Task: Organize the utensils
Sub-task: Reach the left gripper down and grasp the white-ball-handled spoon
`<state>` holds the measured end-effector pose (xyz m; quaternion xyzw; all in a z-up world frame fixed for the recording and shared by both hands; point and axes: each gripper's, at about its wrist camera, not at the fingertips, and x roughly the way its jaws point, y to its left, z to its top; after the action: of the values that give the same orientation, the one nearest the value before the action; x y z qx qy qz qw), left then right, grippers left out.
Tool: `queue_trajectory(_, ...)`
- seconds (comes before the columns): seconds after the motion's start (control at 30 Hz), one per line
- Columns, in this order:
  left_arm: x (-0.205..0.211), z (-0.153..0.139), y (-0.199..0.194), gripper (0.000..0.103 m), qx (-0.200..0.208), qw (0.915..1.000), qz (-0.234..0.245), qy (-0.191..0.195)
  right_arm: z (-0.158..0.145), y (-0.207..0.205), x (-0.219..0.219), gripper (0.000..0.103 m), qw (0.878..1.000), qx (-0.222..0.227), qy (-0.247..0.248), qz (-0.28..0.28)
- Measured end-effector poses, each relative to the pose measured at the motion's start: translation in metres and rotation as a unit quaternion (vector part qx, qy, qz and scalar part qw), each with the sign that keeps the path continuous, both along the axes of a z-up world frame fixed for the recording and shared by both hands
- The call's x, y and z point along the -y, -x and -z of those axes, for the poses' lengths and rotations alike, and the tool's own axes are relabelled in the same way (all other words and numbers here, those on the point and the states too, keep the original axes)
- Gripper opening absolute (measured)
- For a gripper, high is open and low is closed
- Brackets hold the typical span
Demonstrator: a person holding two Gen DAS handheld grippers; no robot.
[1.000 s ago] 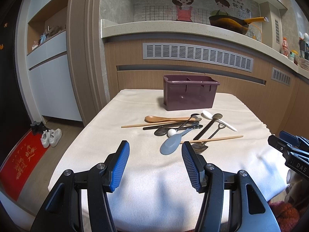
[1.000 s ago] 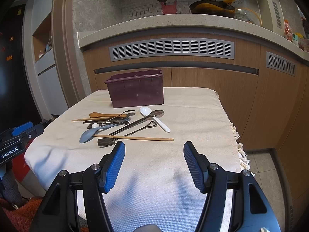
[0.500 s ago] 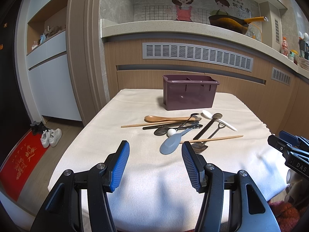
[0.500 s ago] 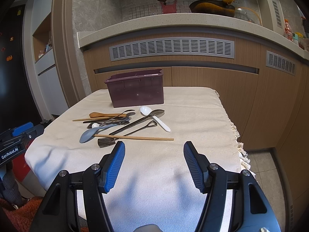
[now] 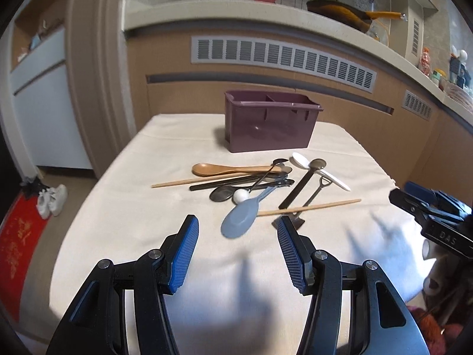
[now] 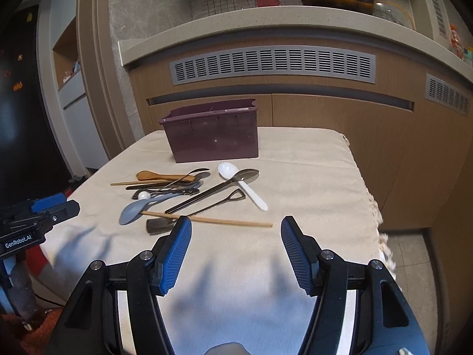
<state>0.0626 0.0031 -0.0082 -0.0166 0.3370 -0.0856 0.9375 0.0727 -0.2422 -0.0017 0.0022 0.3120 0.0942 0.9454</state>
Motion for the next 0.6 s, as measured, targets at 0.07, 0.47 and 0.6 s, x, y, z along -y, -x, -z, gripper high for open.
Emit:
queue_trajectory(0.07,0.001,0.002,-0.016,0.056,-0.018,0.9998,0.01,0.005,0.0,-0.019,-0.004,0.061,1.0,-0.011,0.014,-0.013)
queue_trajectory(0.47,0.009,0.019,-0.079,0.056,-0.095,0.9913,0.091,0.006,0.015,-0.083,-0.014,0.06,0.996,-0.057,0.042,-0.044)
queue_trajectory(0.6,0.008,0.03,-0.1,0.056,-0.11,0.987,0.113,0.034,0.025,-0.092,-0.012,0.056,0.995,-0.078,0.035,-0.042)
